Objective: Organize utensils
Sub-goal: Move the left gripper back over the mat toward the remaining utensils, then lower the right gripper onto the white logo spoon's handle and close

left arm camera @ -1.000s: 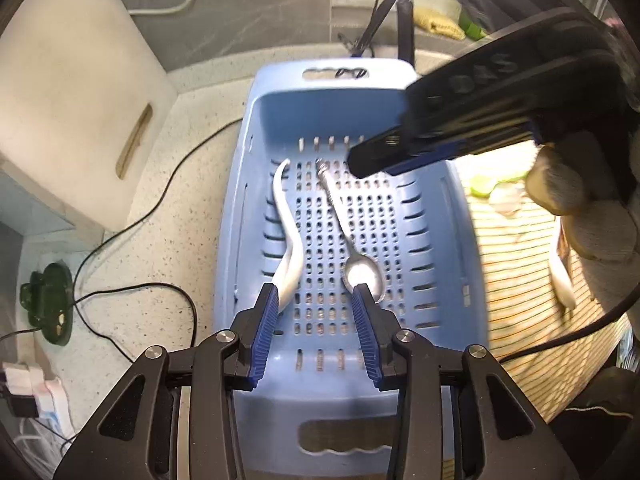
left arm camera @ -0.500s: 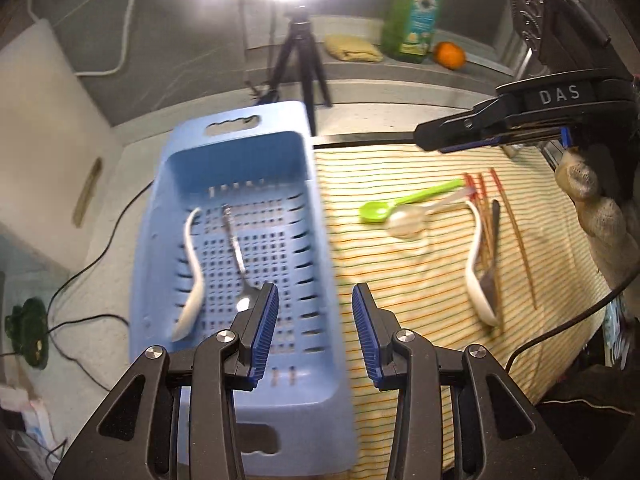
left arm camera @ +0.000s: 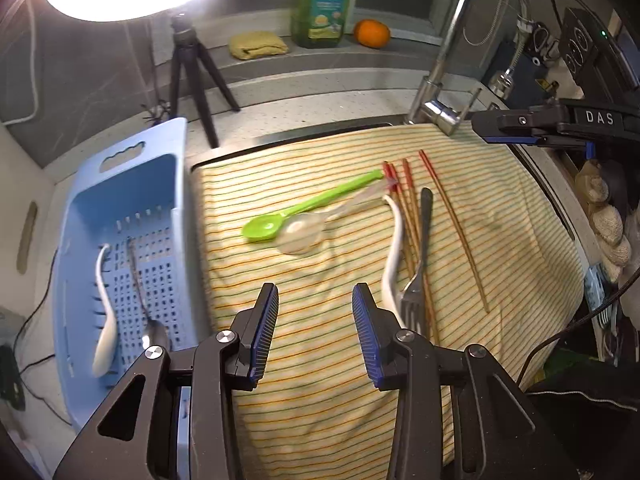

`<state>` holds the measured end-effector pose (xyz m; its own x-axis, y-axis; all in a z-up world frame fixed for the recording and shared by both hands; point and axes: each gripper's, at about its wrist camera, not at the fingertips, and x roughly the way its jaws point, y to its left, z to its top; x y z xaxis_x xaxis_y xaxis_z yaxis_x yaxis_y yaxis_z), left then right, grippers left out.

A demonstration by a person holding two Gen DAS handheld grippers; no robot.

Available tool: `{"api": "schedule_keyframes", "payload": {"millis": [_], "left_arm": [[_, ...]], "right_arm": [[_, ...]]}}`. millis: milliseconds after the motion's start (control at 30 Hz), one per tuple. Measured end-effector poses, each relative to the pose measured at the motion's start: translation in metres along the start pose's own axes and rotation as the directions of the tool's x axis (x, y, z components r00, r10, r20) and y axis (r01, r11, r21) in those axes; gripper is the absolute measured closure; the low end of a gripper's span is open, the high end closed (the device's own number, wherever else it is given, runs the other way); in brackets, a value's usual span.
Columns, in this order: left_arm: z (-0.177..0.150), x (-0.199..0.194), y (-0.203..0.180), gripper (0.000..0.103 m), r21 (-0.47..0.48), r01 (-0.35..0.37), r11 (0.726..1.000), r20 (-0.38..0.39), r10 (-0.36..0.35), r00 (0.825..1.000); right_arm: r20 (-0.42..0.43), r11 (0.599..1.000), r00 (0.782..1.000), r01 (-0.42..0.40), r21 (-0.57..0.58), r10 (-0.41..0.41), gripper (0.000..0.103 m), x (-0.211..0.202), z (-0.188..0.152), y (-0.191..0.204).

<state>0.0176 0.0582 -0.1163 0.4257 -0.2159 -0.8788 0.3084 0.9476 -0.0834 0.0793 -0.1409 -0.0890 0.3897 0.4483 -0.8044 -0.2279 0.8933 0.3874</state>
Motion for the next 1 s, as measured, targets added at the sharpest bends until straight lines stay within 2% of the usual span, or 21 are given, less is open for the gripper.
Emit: {"api": "schedule_keyframes", "payload": {"millis": [167, 433, 733, 867, 1000], "left_arm": [[0.005, 0.015, -0.017, 0.066, 0.030, 0.024, 0.999, -0.028, -0.023, 0.999], [0.011, 0.030, -0.035, 0.066, 0.060, 0.047, 0.997, -0.065, -0.043, 0.997], [-0.003, 0.040, -0.044, 0.066, 0.042, 0.071, 0.997, -0.114, -0.066, 0.991], [-0.016, 0.041, -0.045, 0.066, 0.025, 0.066, 0.998, -0.136, -0.062, 0.989], [-0.028, 0.034, -0.046, 0.066, -0.009, 0.079, 0.997, -0.137, -0.079, 0.987]], "right_arm": [[-0.013, 0.998, 0.999, 0.042, 0.039, -0.042, 0.058, -0.003, -0.018, -0.027], [-0.074, 0.990, 0.997, 0.015, 0.141, -0.004, 0.058, 0.004, -0.040, -0.053], [-0.129, 0.979, 0.983, -0.109, 0.173, 0.132, 0.059, 0.032, -0.037, -0.038], [-0.170, 0.961, 0.963, -0.173, 0.217, 0.211, 0.062, 0.057, -0.032, -0.031], [-0.221, 0.952, 0.941, -0.204, 0.228, 0.255, 0.064, 0.081, -0.030, -0.019]]}}
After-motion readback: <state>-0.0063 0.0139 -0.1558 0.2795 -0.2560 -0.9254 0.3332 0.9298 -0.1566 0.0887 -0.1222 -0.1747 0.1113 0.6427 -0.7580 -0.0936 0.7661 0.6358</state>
